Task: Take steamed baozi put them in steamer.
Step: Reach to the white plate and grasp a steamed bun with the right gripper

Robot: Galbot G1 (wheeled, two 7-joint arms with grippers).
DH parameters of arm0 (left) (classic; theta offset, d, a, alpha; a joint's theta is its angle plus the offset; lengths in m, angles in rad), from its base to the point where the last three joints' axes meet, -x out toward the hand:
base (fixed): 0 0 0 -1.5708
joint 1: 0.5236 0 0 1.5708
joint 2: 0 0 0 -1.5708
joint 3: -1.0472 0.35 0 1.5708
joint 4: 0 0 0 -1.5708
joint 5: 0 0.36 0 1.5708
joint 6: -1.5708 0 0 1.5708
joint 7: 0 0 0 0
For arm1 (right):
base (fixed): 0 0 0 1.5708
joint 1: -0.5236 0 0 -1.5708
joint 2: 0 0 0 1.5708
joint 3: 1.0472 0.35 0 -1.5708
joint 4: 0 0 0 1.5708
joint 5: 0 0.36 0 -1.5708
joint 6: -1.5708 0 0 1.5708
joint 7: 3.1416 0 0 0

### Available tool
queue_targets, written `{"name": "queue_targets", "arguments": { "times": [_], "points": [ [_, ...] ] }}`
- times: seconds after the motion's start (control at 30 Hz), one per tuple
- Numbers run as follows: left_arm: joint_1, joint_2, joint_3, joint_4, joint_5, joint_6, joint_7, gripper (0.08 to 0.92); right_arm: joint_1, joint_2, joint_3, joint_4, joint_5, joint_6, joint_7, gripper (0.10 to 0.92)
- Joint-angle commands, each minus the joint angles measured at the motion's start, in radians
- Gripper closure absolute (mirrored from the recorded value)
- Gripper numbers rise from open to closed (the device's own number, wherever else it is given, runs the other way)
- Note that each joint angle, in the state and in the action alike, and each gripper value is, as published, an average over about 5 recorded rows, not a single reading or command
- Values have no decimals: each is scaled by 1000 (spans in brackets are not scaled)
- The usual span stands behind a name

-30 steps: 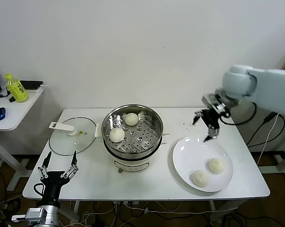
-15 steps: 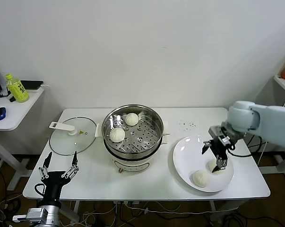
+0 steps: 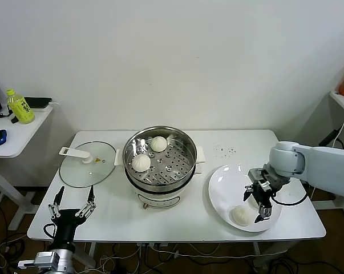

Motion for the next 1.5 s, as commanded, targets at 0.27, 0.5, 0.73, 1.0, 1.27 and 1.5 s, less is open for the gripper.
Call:
{"name": "queue_targets", "arguments": {
  "times": [0.27, 0.5, 0.73, 1.0, 1.27, 1.5],
  "points": [
    [0, 4, 1, 9, -28, 9, 1, 177, -79, 55, 39, -37, -5, -12, 29, 203],
    [-2, 5, 1, 13, -29, 9, 2, 177, -86, 64, 47, -55, -7, -13, 29, 203],
    [-2, 4, 0, 12, -28, 10, 2, 177, -96, 66, 50, -67, -10, -13, 27, 203],
    [-5, 5, 0, 17, -28, 10, 2, 177, -107, 68, 56, -74, -13, -14, 23, 203],
    [-7, 6, -3, 19, -28, 9, 1, 177, -116, 69, 56, -84, -12, -16, 22, 228],
    [-9, 5, -3, 19, -27, 10, 2, 177, -126, 66, 63, -83, -11, -17, 22, 278]
  ]
}}
